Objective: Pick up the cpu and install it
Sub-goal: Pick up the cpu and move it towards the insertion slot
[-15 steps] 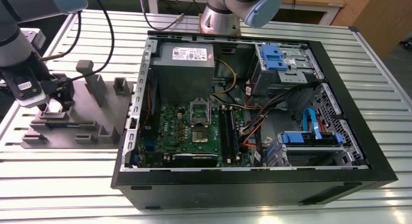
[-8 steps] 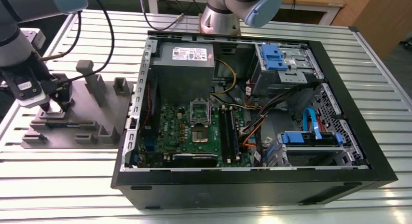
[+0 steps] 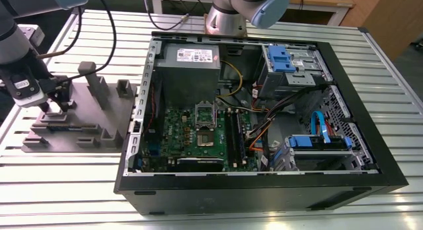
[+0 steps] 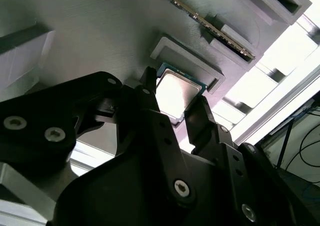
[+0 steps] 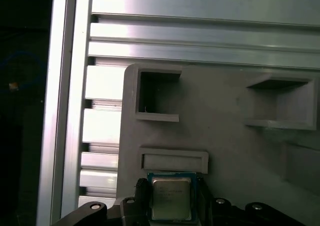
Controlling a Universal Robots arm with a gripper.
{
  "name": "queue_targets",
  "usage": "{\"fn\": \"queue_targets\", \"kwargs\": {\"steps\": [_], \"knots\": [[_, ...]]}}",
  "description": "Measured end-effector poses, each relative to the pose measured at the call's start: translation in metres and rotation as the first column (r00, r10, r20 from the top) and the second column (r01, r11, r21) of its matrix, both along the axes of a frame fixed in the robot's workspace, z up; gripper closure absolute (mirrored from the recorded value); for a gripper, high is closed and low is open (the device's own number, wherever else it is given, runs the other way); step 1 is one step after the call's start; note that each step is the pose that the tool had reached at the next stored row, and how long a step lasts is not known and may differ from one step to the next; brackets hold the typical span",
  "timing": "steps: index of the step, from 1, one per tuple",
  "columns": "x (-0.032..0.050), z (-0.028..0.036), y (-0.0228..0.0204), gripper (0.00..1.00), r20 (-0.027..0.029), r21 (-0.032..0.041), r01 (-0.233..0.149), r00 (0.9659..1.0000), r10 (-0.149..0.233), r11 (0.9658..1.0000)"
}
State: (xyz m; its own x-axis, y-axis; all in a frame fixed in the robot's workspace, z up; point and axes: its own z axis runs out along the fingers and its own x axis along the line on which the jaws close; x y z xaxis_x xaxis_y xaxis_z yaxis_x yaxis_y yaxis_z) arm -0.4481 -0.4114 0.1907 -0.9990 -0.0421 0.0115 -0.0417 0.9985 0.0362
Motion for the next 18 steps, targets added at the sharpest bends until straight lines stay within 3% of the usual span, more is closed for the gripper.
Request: {"fn": "queue_targets", "kwargs": {"steps": [6,18], "knots": [[0.0003,0.0008,0.0000,0.53,0.0000,-0.0007,0.040,0.9992,-0.040,0.9992],[0.0003,0.0043,0.0001,0.53,0.0000,-0.0007,0.041,0.9992,-0.041,0.9992]]}}
